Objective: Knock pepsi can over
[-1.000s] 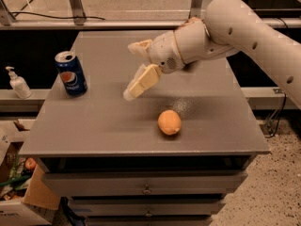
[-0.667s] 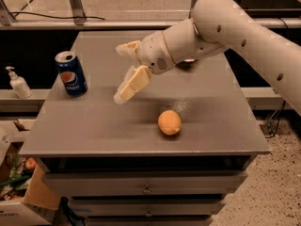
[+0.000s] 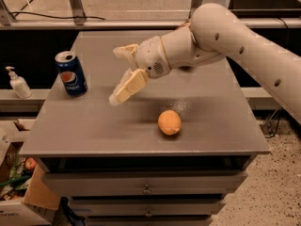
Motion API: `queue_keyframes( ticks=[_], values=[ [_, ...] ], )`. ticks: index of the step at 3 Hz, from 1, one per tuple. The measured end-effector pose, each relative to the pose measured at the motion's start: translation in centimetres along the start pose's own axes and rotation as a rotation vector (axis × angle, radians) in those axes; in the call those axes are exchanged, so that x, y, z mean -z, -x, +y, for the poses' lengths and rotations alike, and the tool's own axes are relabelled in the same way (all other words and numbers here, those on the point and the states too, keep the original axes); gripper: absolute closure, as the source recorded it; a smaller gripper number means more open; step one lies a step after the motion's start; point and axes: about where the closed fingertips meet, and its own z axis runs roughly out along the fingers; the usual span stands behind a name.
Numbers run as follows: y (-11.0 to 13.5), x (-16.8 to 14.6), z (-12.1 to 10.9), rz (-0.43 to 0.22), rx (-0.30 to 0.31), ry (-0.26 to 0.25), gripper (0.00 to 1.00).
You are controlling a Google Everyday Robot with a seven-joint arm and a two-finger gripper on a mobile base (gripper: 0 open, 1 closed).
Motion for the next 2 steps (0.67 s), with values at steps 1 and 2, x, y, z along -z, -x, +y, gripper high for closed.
queue_keyframes(
  ticks=[1, 2],
  values=[
    [0.6, -2.8, -0.6, -0.103, -0.007, -0.004, 0.0],
    [0.8, -5.7, -2.0, -0.165, 0.003, -0.025, 0.0]
  ],
)
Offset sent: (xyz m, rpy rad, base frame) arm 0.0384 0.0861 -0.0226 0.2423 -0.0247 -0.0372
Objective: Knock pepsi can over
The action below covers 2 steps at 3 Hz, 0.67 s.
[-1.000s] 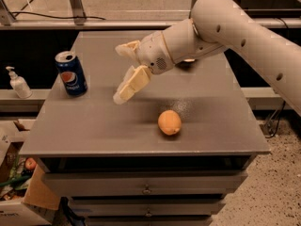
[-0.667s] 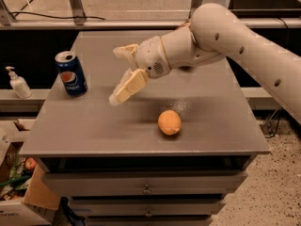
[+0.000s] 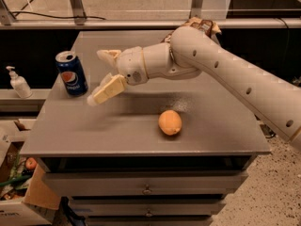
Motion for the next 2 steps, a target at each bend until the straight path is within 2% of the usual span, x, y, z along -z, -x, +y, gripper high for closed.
queue_keyframes(
  ticks=[2],
  values=[
    [-0.4, -4.7, -2.6, -0.047, 0.008, -0.029, 0.0]
  ],
)
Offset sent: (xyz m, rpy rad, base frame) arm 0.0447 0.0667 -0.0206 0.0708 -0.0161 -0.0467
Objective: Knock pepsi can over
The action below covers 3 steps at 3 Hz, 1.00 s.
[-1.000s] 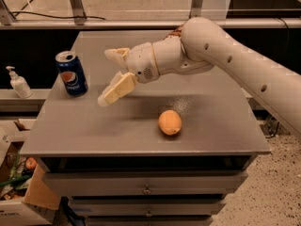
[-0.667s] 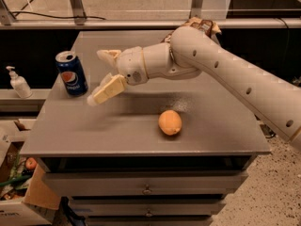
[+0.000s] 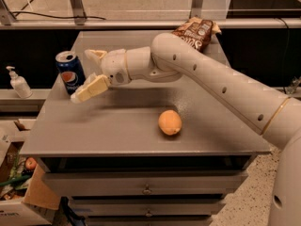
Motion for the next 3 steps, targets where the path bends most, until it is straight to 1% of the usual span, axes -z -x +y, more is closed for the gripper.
queue_keyframes(
  ticks=[1, 2, 3],
  values=[
    [-0.3, -1.9, -1.1, -0.01, -0.005, -0.01, 0.0],
    [-0.7, -2.9, -1.7, -0.026, -0.015, -0.023, 0.18],
    [-1.0, -2.9, -2.0, -0.038, -0.025, -0.043, 0.41]
  ],
)
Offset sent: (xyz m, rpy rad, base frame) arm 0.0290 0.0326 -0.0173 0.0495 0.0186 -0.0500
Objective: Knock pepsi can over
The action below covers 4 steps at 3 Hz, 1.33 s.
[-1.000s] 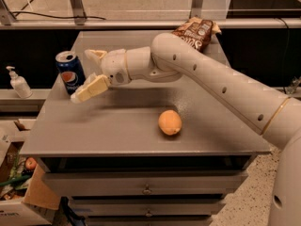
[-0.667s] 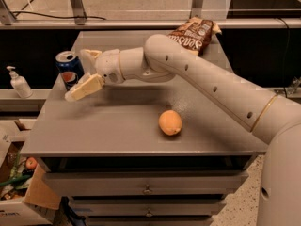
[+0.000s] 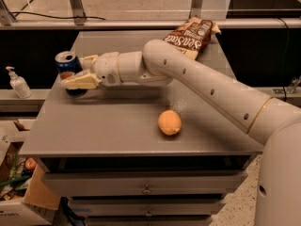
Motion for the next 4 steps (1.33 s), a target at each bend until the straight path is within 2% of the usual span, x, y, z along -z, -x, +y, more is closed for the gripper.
queue_keyframes(
  ticks=[1, 2, 3, 4],
  values=[
    [-0.1, 0.8, 0.0, -0.008, -0.012, -0.024, 0.64],
    [1.3, 3.1, -0.7, -0.021, -0.024, -0.039, 0.88],
    [3.6, 6.4, -1.6, 0.016, -0.008, -0.042, 1.0],
    [4.0, 9.8, -2.0, 0.125, 0.001, -0.014, 1.0]
  ],
)
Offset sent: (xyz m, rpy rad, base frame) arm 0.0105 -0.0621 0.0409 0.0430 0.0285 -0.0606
